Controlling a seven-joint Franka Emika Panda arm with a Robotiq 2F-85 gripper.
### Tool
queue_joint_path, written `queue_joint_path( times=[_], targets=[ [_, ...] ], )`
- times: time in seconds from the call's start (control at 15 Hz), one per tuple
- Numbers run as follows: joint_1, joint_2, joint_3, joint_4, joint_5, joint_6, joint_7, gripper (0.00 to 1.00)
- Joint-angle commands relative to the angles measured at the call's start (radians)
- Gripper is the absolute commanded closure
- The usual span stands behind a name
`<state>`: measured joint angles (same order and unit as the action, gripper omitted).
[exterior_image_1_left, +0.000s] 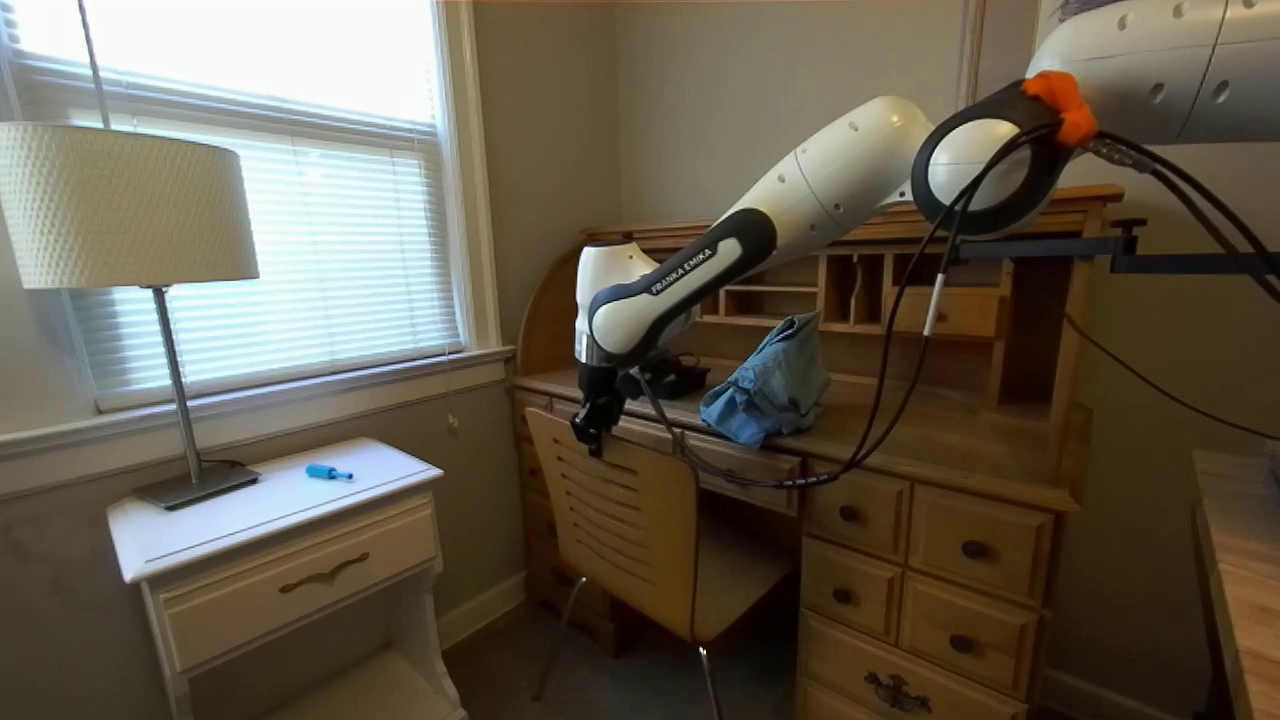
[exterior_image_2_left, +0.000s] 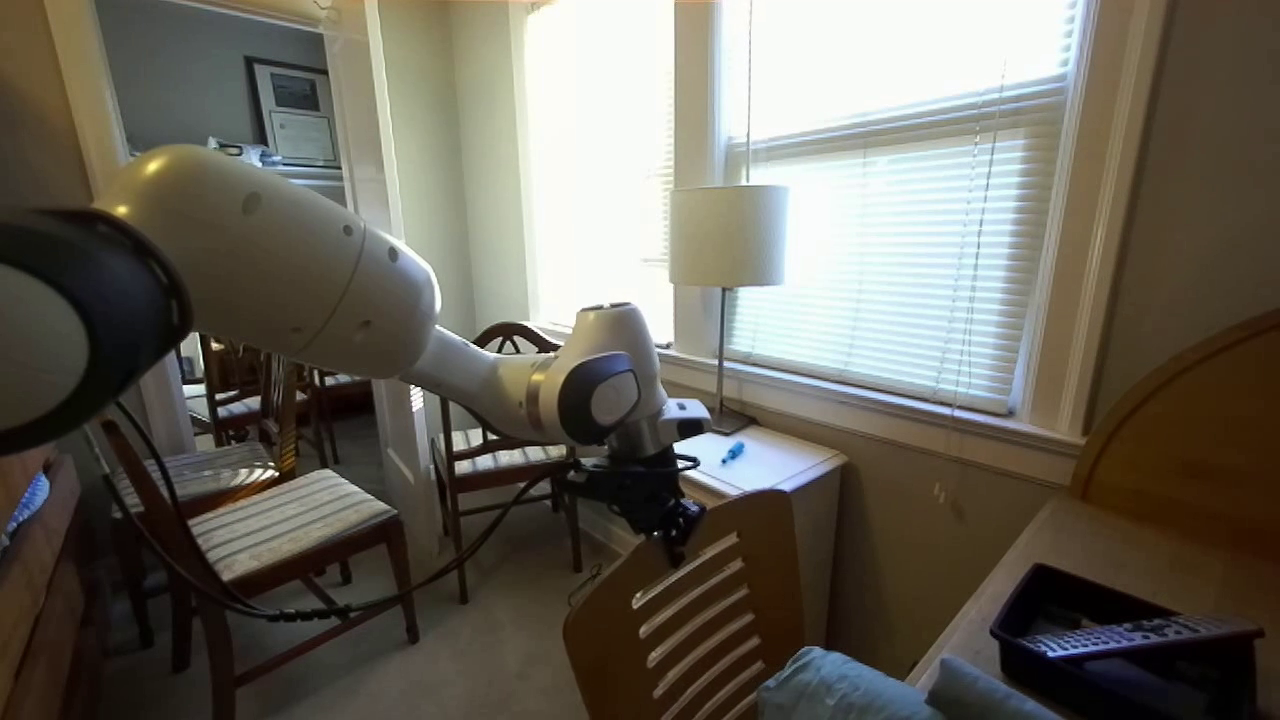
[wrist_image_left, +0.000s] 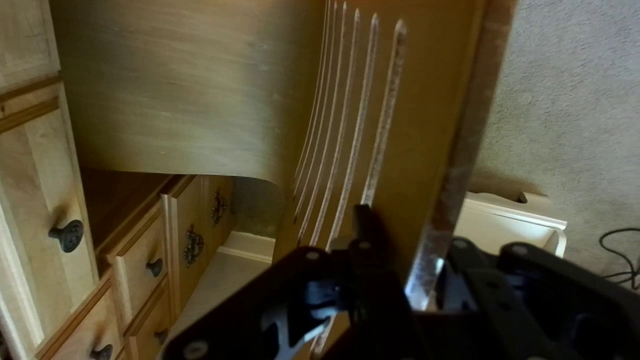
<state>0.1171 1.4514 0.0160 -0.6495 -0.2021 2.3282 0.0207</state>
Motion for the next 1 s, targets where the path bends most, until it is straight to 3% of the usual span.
queue_joint_path(
  times=[0.0, 0.93],
  targets=[
    [0.039, -0.023, 0.065, 0.005, 0.011, 0.025, -0.099, 0.95],
    [0.124, -0.059, 0.04, 0.022, -0.063, 0.013, -0.039, 0.95]
  ],
)
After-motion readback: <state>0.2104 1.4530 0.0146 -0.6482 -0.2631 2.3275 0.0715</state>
